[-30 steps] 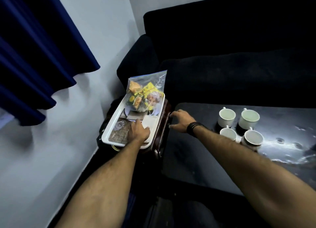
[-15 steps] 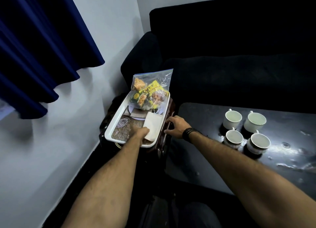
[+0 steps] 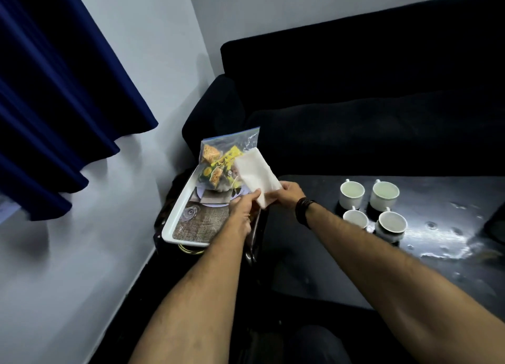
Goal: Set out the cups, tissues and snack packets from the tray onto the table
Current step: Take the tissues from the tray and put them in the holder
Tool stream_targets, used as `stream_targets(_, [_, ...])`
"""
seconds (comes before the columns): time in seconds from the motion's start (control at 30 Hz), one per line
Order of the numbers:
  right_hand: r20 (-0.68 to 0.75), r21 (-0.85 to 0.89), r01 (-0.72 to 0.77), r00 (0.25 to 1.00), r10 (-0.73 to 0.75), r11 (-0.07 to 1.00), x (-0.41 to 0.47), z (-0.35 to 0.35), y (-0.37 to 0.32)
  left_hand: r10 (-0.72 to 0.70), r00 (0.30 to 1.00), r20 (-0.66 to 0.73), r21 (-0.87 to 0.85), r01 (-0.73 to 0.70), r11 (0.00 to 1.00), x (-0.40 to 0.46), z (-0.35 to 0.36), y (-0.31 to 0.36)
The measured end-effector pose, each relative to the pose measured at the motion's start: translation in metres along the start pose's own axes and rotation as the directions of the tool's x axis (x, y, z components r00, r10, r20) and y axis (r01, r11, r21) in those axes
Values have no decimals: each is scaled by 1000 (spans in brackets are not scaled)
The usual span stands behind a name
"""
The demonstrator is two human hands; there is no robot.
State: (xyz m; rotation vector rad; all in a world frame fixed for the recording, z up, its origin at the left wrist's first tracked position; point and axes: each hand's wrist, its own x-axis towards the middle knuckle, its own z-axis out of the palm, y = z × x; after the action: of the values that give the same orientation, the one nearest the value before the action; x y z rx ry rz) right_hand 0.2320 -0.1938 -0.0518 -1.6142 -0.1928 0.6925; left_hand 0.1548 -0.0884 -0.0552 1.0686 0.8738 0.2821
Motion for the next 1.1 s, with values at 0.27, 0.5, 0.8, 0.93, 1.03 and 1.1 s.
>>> stream_targets(0.27, [110,-201,-69,990,93,977,-28,-123,-29,63,998,20,77,-65,995,-28,38,14])
stream_targets(0.5, [57,-32,-1,998,3,999,-54,-211,-28,-50,968,248,318,-33,948,-60,103,-9])
stream_targets(0.8, [-79,-123,-4,997,-6,992,-94,-306,-12,-109,924,366,479,-87,874,-82,188,-63])
stream_targets(0.93, [-176,-198,-22,984,-13,980,-111,-351,-9,-127,905,406,475,-91,875,-90,222,-84])
stream_targets(1.03, [-321,-272,-56,946,-36,961,-124,-397,-10,-171,870,463,570,-144,809,-99,245,-102])
stream_targets(1.1, [-455,-343,-103,888,-69,934,-134,-429,-11,-185,846,501,619,-200,760,-104,262,-115])
